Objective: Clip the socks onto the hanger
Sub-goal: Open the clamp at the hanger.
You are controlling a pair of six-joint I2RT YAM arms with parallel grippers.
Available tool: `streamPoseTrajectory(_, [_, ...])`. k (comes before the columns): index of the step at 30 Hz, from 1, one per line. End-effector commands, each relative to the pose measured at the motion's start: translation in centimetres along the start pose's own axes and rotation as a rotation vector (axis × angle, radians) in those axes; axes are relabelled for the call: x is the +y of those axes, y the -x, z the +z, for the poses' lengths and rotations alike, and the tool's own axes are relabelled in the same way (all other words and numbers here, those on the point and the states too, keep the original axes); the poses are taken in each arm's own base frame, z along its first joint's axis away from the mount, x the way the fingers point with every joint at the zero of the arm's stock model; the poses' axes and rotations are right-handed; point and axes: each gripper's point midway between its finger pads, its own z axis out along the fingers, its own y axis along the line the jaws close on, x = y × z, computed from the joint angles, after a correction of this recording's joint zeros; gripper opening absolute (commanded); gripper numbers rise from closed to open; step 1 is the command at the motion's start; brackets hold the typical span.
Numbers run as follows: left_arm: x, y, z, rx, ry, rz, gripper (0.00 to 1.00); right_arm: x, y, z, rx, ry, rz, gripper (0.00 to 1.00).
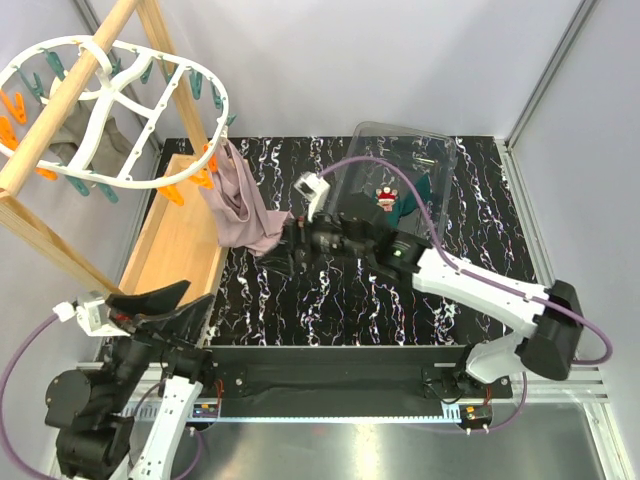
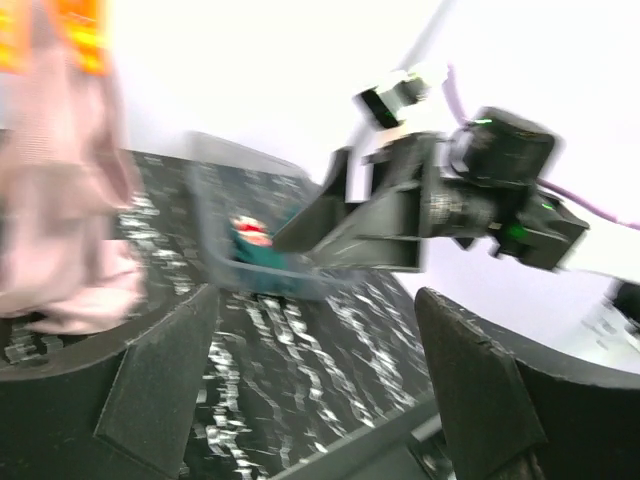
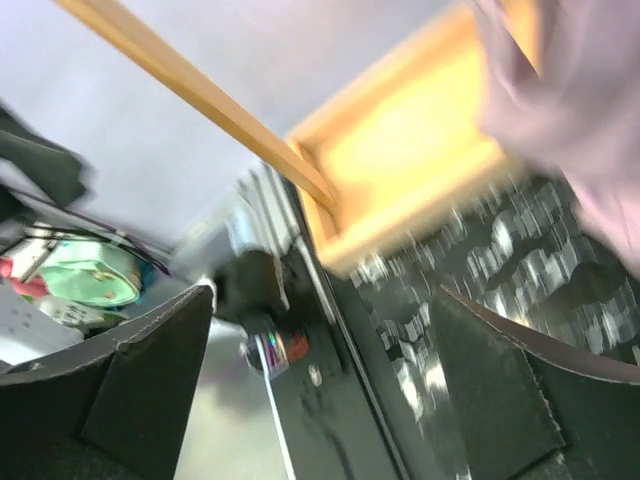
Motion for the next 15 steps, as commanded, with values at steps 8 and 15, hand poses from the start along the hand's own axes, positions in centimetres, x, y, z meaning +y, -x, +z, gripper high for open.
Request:
streamPoseTrajectory(8, [4.7, 5.1, 2.3, -0.033, 0.368, 0.04, 0.65, 2.7, 7.0, 5.3, -0.192, 0.114, -0.238, 0.88])
streamPoseTrajectory(15, [2.5, 8.1, 5.5, -0.115, 0.291, -0.107, 0.63, 0.0, 8.0, 7.6, -0.296, 0.052, -0.454, 0.79])
